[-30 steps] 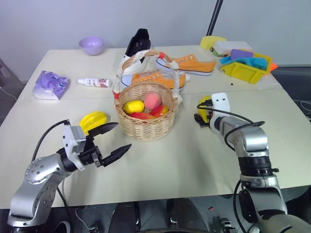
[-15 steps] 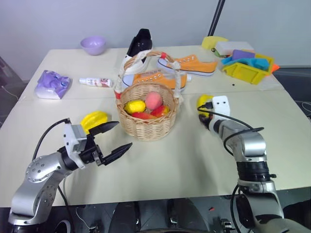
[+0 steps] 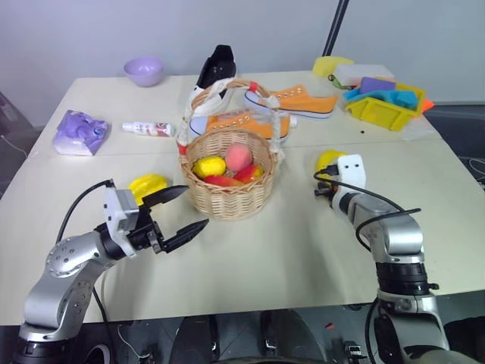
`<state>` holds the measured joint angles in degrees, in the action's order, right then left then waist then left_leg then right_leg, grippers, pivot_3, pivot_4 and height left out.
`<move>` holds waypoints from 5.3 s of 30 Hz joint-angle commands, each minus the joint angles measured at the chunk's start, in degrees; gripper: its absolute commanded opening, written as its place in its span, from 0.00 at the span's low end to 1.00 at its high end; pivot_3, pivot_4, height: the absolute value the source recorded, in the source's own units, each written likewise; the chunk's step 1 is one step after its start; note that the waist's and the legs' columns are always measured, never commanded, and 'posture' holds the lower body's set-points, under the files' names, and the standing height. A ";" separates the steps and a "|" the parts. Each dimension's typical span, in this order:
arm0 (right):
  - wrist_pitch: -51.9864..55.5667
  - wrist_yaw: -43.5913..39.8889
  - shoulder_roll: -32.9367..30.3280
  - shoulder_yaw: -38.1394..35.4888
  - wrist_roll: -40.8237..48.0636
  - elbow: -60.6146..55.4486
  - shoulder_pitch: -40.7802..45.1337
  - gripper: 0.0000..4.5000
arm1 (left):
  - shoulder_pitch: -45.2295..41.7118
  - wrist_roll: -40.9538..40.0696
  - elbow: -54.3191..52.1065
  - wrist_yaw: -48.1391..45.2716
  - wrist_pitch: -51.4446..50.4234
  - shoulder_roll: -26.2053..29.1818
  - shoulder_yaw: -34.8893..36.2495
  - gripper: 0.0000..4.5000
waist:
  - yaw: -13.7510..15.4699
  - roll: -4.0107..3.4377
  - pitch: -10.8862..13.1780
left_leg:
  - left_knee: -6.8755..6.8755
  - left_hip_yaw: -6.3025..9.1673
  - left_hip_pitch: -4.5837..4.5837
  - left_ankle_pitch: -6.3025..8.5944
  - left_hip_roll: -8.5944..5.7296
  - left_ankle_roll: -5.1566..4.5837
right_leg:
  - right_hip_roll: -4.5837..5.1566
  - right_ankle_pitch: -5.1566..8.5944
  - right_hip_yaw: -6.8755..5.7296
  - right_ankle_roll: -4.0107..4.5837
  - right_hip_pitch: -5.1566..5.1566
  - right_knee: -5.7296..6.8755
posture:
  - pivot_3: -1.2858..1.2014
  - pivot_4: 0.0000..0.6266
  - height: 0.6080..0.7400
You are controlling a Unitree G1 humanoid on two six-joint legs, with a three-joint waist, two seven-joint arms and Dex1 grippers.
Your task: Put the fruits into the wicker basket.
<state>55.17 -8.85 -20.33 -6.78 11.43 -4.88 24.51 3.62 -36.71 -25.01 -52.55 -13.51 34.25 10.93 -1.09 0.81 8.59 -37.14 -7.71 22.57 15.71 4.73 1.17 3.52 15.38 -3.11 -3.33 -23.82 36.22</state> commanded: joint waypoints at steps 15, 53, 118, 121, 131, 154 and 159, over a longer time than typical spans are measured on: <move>-26.81 -33.94 -11.20 -7.75 18.42 -38.39 -35.37 0.08 | -0.60 3.61 4.87 3.87 6.48 -4.39 2.43 1.00 | -0.24 0.17 0.12 | 0.00 0.03 -0.13 0.02 0.07 -0.01 | -0.03 0.15 0.01 0.08 0.13 -0.10 | 0.52 0.24 1.00; -6.59 -30.06 -0.29 16.10 14.30 -1.65 21.95 0.38 | 1.58 5.08 1.84 8.90 7.93 -5.84 1.65 1.00 | 0.06 0.31 0.11 | 0.00 0.00 0.06 0.02 0.03 -0.03 | 0.09 -0.04 -0.03 0.07 -0.16 0.00 | 0.52 0.24 1.00; -42.44 -39.86 -14.52 6.55 11.33 -24.52 -17.95 1.00 | -20.98 19.18 17.89 22.94 -30.36 8.51 -6.01 1.00 | 0.46 0.50 0.12 | -0.02 0.04 -0.11 0.02 -0.10 -0.02 | 0.02 0.06 -0.04 0.20 0.04 -0.02 | 0.52 0.24 1.00; -42.20 -39.30 -14.33 6.77 11.24 -24.51 -17.46 1.00 | -21.23 19.85 18.47 23.62 -30.34 7.43 -5.96 1.00 | 0.47 0.50 0.12 | -0.03 0.04 -0.11 0.02 -0.10 -0.02 | 0.03 0.06 -0.04 0.19 0.04 -0.02 | 0.52 0.24 1.00; -41.79 -37.99 -14.18 7.42 10.61 -23.77 -15.73 1.00 | -20.60 20.33 17.26 24.00 -29.46 5.06 -4.94 0.55 | 0.47 0.55 0.09 | -0.06 0.05 -0.11 0.01 -0.13 -0.02 | 0.03 -0.04 -0.04 0.03 0.06 0.00 | 0.52 0.24 1.00; -43.24 -36.01 -14.11 4.84 9.81 -20.24 -14.04 1.00 | -27.83 -0.54 -3.35 22.92 -30.69 -3.48 -3.12 0.55 | 1.84 0.47 0.15 | -0.52 0.21 -0.19 0.04 -0.29 -0.11 | 0.08 0.01 -0.04 0.14 0.51 0.01 | 0.52 0.24 1.00; -42.76 -34.10 -13.49 4.82 9.23 -20.80 -13.74 1.00 | -32.50 5.72 4.53 28.38 -28.07 -9.85 -7.99 0.55 | 1.22 0.47 0.15 | -0.51 0.20 -0.19 0.05 -0.20 -0.13 | -0.13 -0.12 -0.02 -0.09 0.41 0.06 | 0.52 0.24 1.00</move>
<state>12.86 -43.79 -34.17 -0.87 20.67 -24.11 9.96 -28.22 -32.81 -21.27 -25.50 -43.20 24.87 3.56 0.13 1.28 8.74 -37.63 -7.52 22.38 15.76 4.57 1.04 3.33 15.26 -3.14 -3.42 -23.42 36.28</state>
